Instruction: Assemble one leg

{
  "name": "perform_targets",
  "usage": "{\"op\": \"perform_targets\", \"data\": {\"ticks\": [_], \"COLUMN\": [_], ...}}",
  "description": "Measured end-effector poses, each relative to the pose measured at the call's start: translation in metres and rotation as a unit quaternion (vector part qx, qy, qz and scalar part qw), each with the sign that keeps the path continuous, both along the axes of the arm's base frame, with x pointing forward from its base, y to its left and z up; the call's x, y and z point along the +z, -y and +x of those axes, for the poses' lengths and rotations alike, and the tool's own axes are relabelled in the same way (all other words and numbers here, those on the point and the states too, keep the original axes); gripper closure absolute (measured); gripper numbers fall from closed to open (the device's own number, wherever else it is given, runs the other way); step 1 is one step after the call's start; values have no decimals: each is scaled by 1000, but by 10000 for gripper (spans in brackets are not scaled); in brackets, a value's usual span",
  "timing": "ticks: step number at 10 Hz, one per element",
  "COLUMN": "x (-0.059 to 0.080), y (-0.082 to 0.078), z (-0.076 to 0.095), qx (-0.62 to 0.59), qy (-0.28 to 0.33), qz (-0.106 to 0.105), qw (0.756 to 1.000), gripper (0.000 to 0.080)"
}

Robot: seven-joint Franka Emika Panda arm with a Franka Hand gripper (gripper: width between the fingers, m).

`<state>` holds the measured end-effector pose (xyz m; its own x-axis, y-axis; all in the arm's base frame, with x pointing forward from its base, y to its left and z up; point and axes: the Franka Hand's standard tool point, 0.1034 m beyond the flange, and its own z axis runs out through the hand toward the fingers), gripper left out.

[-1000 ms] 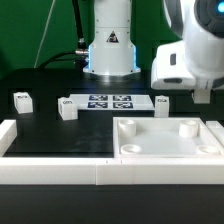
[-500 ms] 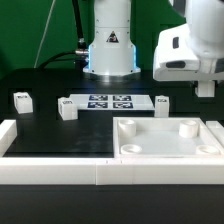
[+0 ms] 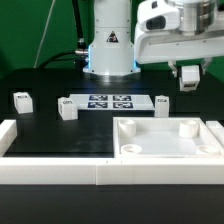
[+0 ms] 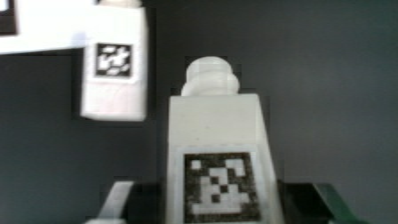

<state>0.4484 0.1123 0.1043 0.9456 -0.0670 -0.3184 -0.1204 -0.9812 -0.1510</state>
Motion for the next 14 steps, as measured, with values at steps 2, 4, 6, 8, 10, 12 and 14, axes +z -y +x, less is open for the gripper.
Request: {"op": "perform_targets", "data": {"ticks": [2, 4, 6, 8, 10, 12, 14], "x": [20, 17, 14, 0, 6, 10, 13], "y": [24, 24, 24, 12, 20, 16, 15], "z": [9, 14, 10, 20, 59, 98, 110], "qx": [-5, -11, -11, 24, 46, 52, 47], "qy": [85, 173, 217, 223, 243, 254, 274], "qz": [-11, -25, -34, -30, -27, -19, -20], "qw": [996, 985, 975, 974, 969, 966, 960], "gripper": [509, 509, 509, 509, 509, 509, 509]}}
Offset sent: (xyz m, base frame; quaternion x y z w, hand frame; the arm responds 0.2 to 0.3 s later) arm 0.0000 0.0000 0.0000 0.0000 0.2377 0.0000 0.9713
